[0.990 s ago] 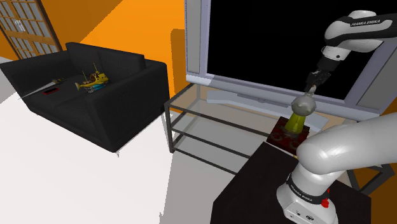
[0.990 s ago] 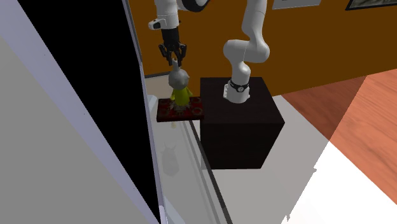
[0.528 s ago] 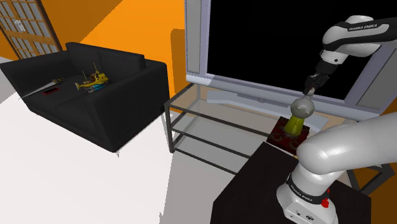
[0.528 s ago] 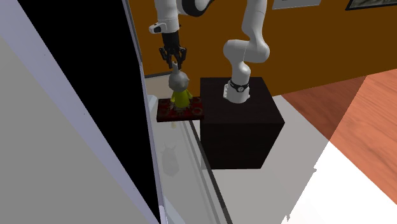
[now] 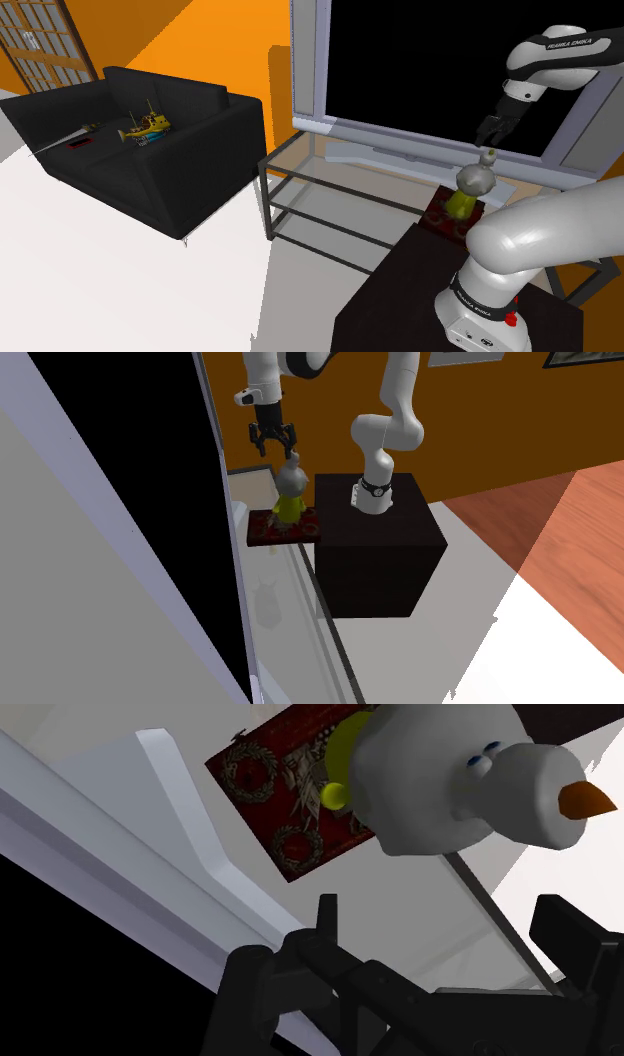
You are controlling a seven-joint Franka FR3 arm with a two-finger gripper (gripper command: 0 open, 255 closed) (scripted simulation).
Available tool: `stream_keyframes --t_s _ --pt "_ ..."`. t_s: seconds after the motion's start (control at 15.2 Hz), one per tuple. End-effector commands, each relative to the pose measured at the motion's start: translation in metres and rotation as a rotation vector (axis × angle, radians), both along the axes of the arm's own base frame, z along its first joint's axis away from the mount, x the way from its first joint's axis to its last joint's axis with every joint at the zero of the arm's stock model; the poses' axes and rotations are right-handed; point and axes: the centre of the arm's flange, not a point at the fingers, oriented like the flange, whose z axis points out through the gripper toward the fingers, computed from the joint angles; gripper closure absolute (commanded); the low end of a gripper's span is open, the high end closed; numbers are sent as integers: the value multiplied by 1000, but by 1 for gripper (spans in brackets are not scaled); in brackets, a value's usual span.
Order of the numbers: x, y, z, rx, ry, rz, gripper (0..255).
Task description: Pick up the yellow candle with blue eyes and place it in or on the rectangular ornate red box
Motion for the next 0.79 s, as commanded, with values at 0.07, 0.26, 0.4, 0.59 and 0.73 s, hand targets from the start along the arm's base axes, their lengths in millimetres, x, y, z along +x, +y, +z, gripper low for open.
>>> stream_keyframes --t_s 0.07,0.26,0.4,0.59,0.73 --pt "-2 -1 13 0 0 0 0" --pt "-7 -3 49 0 0 0 0" --pt "-7 -3 49 0 0 0 0" --pt "-7 -3 49 0 0 0 0" --pt "-7 -3 49 0 0 0 0"
